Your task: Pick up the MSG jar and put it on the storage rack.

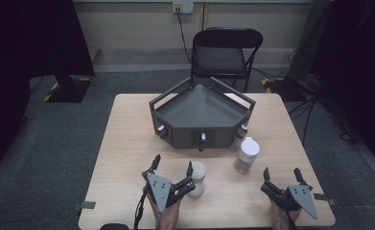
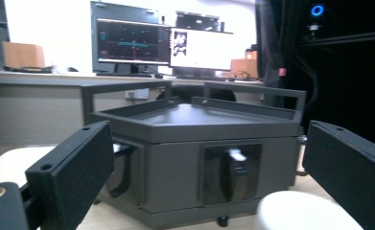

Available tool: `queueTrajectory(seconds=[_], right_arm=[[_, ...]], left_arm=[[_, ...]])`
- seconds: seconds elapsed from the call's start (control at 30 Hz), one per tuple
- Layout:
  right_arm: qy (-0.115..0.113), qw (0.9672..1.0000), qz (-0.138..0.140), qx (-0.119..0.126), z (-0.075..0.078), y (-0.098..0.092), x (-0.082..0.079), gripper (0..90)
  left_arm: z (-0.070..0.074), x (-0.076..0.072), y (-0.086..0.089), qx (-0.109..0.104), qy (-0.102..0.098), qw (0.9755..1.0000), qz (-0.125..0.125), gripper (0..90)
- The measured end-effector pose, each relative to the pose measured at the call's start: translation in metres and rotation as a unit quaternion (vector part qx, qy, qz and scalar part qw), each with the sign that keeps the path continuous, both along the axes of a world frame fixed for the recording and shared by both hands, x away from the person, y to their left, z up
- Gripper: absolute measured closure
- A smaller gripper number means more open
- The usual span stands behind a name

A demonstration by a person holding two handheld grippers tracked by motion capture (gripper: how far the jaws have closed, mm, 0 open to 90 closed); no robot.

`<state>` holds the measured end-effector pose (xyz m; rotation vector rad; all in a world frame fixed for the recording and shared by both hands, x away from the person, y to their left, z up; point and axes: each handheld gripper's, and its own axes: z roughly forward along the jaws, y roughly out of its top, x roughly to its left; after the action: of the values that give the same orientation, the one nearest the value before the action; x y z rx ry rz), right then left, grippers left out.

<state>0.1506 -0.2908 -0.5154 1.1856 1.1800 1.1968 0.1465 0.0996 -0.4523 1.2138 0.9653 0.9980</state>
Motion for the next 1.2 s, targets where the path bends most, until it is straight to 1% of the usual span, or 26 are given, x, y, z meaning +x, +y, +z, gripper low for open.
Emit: queueTrajectory(seconds=[0.07,0.2,0.3,0.37,0.43,0.47,0.53,0.67,0.73,0.83,0.87,0.93,1.1,1.2], right_arm=[[0.000,1.0000,0.000,0.000,0.000,0.000,0.000,0.0],[0.000,1.0000,0.000,0.000,0.000,0.000,0.000,0.0],[0.000,1.0000,0.000,0.000,0.000,0.000,0.000,0.0],[0.000,1.0000,0.000,0.000,0.000,0.000,0.000,0.0],[0.000,1.0000,0.000,0.000,0.000,0.000,0.000,0.0],[0.000,1.0000,0.000,0.000,0.000,0.000,0.000,0.0],[0.000,1.0000,0.000,0.000,0.000,0.000,0.000,0.0],[0.000,1.0000,0.000,0.000,0.000,0.000,0.000,0.0],[0.000,1.0000,0.000,-0.001,0.000,0.000,0.000,0.0],[0.000,1.0000,0.000,-0.001,0.000,0.000,0.000,0.0],[0.000,1.0000,0.000,-0.001,0.000,0.000,0.000,0.0],[0.000,1.0000,0.000,-0.001,0.000,0.000,0.000,0.0],[0.000,1.0000,0.000,-0.001,0.000,0.000,0.000,0.0],[0.000,1.0000,0.000,-0.001,0.000,0.000,0.000,0.0]], left_arm=[[0.001,0.001,-0.003,-0.001,0.003,1.0000,-0.009,3.2],[0.001,0.001,-0.010,0.005,0.011,0.9997,-0.022,3.6],[0.000,0.001,-0.016,0.018,0.018,0.9993,-0.029,5.0],[-0.001,0.002,-0.019,0.024,0.029,0.9987,-0.036,5.5],[-0.004,0.002,-0.024,0.028,0.035,0.9985,-0.033,7.3],[-0.005,0.002,-0.024,0.026,0.038,0.9983,-0.034,8.1],[-0.008,0.004,-0.026,0.031,0.045,0.9979,-0.035,9.1],[-0.014,0.004,-0.030,0.049,0.050,0.9970,-0.033,12.1],[-0.018,0.003,-0.031,0.048,0.050,0.9971,-0.031,14.5],[-0.019,0.004,-0.031,0.063,0.057,0.9958,-0.035,16.8],[-0.019,0.005,-0.029,0.063,0.059,0.9954,-0.041,17.7],[-0.021,0.005,-0.029,0.061,0.057,0.9956,-0.042,20.6],[-0.020,0.007,-0.027,0.066,0.066,0.9945,-0.047,24.6],[-0.022,0.007,-0.024,0.060,0.068,0.9945,-0.052,27.8]])
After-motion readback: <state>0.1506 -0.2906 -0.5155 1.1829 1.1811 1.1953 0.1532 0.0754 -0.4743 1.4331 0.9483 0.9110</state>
